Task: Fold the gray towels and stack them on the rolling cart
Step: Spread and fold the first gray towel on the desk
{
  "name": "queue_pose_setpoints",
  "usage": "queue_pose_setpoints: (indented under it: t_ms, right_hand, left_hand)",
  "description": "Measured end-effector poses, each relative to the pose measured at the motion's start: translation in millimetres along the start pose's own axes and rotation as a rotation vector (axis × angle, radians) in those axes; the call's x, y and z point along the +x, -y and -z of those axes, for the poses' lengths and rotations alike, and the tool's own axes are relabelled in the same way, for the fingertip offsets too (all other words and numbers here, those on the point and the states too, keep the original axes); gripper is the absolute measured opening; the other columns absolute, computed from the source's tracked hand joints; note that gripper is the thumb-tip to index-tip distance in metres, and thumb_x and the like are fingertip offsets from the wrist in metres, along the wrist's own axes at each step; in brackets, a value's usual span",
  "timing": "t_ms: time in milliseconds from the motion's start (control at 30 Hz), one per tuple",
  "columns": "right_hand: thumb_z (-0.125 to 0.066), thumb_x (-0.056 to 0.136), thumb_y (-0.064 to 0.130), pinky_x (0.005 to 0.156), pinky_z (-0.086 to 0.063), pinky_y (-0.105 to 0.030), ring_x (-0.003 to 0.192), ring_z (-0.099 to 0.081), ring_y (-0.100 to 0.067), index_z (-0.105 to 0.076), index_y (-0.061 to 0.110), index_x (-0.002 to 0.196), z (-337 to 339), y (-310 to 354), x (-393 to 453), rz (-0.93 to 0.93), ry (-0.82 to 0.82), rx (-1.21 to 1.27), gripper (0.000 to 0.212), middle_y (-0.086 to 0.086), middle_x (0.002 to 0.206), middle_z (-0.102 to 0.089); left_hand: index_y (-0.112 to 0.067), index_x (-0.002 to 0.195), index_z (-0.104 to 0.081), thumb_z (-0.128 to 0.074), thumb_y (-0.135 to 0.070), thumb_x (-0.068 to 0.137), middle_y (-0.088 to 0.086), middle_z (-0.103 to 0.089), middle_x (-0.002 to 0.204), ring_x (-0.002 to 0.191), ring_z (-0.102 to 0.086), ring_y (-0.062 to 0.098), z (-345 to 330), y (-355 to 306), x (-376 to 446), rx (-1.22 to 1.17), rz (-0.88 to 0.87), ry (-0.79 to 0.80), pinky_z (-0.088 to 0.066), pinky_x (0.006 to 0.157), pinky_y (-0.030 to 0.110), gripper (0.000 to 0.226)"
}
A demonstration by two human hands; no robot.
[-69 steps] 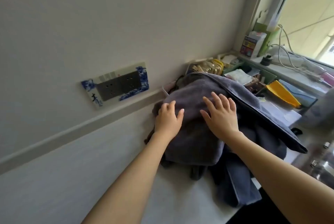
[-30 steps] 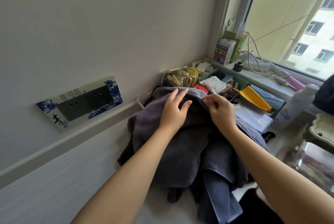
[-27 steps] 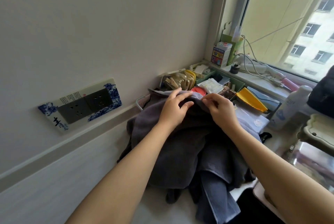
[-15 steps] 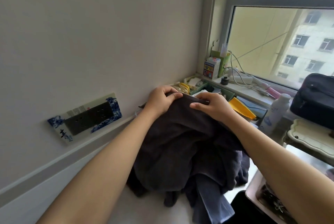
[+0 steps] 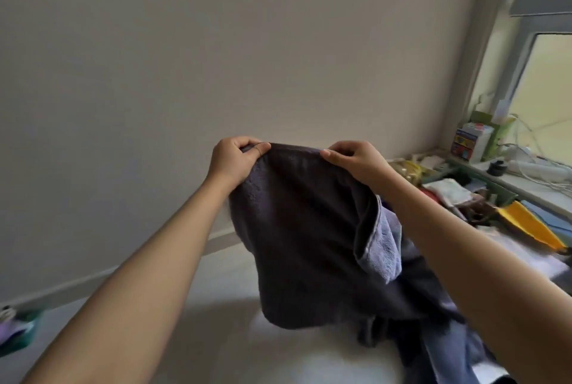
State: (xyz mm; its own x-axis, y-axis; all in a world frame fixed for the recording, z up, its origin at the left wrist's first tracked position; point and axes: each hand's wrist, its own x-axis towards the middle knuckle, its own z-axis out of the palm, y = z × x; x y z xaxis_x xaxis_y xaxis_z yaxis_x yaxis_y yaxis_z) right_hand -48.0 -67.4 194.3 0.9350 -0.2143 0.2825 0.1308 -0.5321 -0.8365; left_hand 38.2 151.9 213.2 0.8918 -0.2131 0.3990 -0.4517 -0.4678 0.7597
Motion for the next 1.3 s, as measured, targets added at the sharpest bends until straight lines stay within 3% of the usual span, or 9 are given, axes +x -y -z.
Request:
queue_pose_setpoints:
  t_ms: [167, 367, 600, 833, 900, 1000, 1067, 1200, 1300]
  right_hand:
    - [-0.064, 0.087, 0.035, 0.068, -0.050, -0.028, 0.063, -0.060, -0.011, -0.072, 0.015, 0.075, -63.7, 53.2, 9.8, -0.038, 0.186, 0.214, 0.024, -0.001, 0.069, -0.067]
    - [-0.065, 0.086, 0.029, 0.062, -0.048, -0.022, 0.059, -0.060, -0.011, -0.068, 0.015, 0.068, -142.7, 111.8, 11.8, 0.010, 0.372, 0.345, 0.024, 0.001, 0.063, -0.066]
    - [-0.065, 0.087, 0.024, 0.072, -0.049, -0.027, 0.071, -0.061, -0.016, -0.069, 0.014, 0.076, -214.8, 158.0, -0.4, 0.052, 0.550, 0.465, 0.016, -0.005, 0.074, -0.066]
    - [-0.068, 0.084, 0.023, 0.072, -0.048, -0.030, 0.068, -0.058, -0.020, -0.069, 0.012, 0.070, -295.7, 157.8, -7.2, -0.098, 0.516, 0.422, 0.017, -0.010, 0.073, -0.064]
    - [-0.067, 0.085, 0.022, 0.071, -0.048, -0.030, 0.069, -0.057, -0.020, -0.068, 0.012, 0.070, -325.8, 151.8, -10.6, -0.173, 0.492, 0.428, 0.018, -0.010, 0.072, -0.063]
    - [-0.064, 0.087, 0.023, 0.066, -0.045, -0.026, 0.066, -0.054, -0.018, -0.064, 0.012, 0.069, -365.4, 145.7, -15.6, -0.249, 0.468, 0.439, 0.021, -0.007, 0.068, -0.060]
    - [-0.062, 0.089, 0.023, 0.060, -0.043, -0.021, 0.062, -0.051, -0.015, -0.060, 0.013, 0.066, -389.0, 148.0, -14.9, -0.261, 0.445, 0.438, 0.025, -0.003, 0.062, -0.057]
    - [-0.062, 0.089, 0.026, 0.054, -0.042, -0.018, 0.057, -0.050, -0.009, -0.060, 0.018, 0.062, -417.3, 159.2, -7.7, -0.235, 0.391, 0.404, 0.028, 0.004, 0.057, -0.056]
    - [-0.061, 0.090, 0.029, 0.059, -0.043, -0.019, 0.061, -0.052, -0.008, -0.063, 0.019, 0.068, -421.0, 164.8, -2.5, -0.175, 0.372, 0.291, 0.024, 0.002, 0.066, -0.059]
  left_hand:
    - [-0.020, 0.083, -0.073, -0.071, -0.032, 0.080, -0.004, -0.069, 0.085, 0.089, -0.063, 0.013, 89.7, 26.7, -25.7, 0.094, 0.056, -0.141, -0.045, 0.080, 0.022, 0.013]
    - [-0.023, 0.082, -0.072, -0.070, -0.034, 0.080, -0.005, -0.070, 0.086, 0.091, -0.064, 0.015, 185.0, 51.5, -64.7, 0.187, 0.131, -0.279, -0.048, 0.086, 0.029, 0.011]
    - [-0.025, 0.082, -0.070, -0.070, -0.034, 0.081, -0.006, -0.069, 0.086, 0.086, -0.061, 0.008, 262.7, 75.7, -106.1, 0.229, 0.189, -0.366, -0.045, 0.083, 0.024, 0.009]
    - [-0.028, 0.093, -0.072, -0.070, -0.030, 0.082, -0.005, -0.068, 0.097, 0.100, -0.062, 0.011, 291.4, 151.4, -129.6, 0.235, 0.259, -0.204, -0.044, 0.095, 0.025, 0.011]
    - [-0.019, 0.096, -0.074, -0.069, -0.030, 0.082, -0.001, -0.069, 0.099, 0.097, -0.062, 0.011, 294.1, 178.5, -134.7, 0.177, 0.324, -0.167, -0.044, 0.091, 0.022, 0.018]
    - [-0.010, 0.085, -0.072, -0.065, -0.049, 0.081, 0.000, -0.069, 0.087, 0.086, -0.061, 0.013, 299.0, 216.6, -139.4, 0.150, 0.480, -0.090, -0.045, 0.081, 0.029, 0.040]
    - [-0.007, 0.078, -0.068, -0.063, -0.062, 0.075, 0.004, -0.069, 0.082, 0.082, -0.065, 0.020, 307.0, 238.1, -137.6, 0.109, 0.572, 0.012, -0.050, 0.083, 0.034, 0.056]
    - [-0.010, 0.088, -0.072, -0.066, -0.040, 0.083, 0.011, -0.072, 0.091, 0.083, -0.068, 0.024, 323.9, 255.3, -122.6, -0.149, 0.703, 0.145, -0.052, 0.073, 0.027, 0.031]
    - [-0.017, 0.081, -0.068, -0.061, -0.025, 0.089, 0.002, -0.067, 0.082, 0.075, -0.060, 0.014, 332.7, 262.5, -108.1, -0.198, 0.663, 0.242, -0.047, 0.062, 0.018, 0.013]
